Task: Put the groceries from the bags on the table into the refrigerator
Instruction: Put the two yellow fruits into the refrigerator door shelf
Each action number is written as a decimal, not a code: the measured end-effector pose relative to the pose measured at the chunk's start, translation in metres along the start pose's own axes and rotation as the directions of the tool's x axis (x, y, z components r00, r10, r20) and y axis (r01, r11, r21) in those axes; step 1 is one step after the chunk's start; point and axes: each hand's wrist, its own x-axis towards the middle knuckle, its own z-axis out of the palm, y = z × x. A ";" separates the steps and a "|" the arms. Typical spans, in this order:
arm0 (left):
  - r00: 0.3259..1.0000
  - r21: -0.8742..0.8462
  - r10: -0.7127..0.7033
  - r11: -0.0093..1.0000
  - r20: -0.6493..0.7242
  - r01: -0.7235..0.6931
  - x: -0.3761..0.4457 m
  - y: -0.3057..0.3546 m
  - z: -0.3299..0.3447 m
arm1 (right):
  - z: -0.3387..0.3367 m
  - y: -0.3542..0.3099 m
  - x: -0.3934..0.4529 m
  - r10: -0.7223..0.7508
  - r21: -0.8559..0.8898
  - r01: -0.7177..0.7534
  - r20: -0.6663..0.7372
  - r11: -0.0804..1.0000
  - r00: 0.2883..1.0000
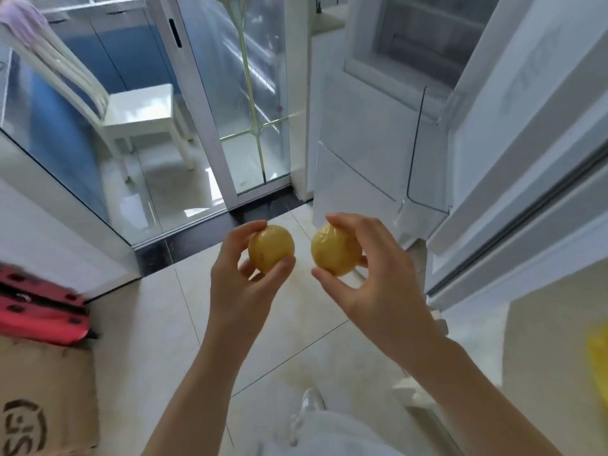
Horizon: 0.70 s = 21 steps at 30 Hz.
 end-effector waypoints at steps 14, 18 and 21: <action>0.913 -0.146 0.094 0.989 0.397 -0.038 0.218 0.039 0.056 | 0.012 0.031 0.164 0.037 -0.186 -0.110 -0.360 0.976 0.932; 0.820 -0.164 0.086 0.986 0.566 0.010 0.275 0.047 0.065 | 0.023 0.039 0.193 0.098 -0.269 -0.242 -0.458 0.932 0.884; 0.741 -0.147 0.088 0.989 0.665 0.015 0.310 0.049 0.071 | 0.029 0.041 0.208 0.172 -0.268 -0.367 -0.549 0.891 0.818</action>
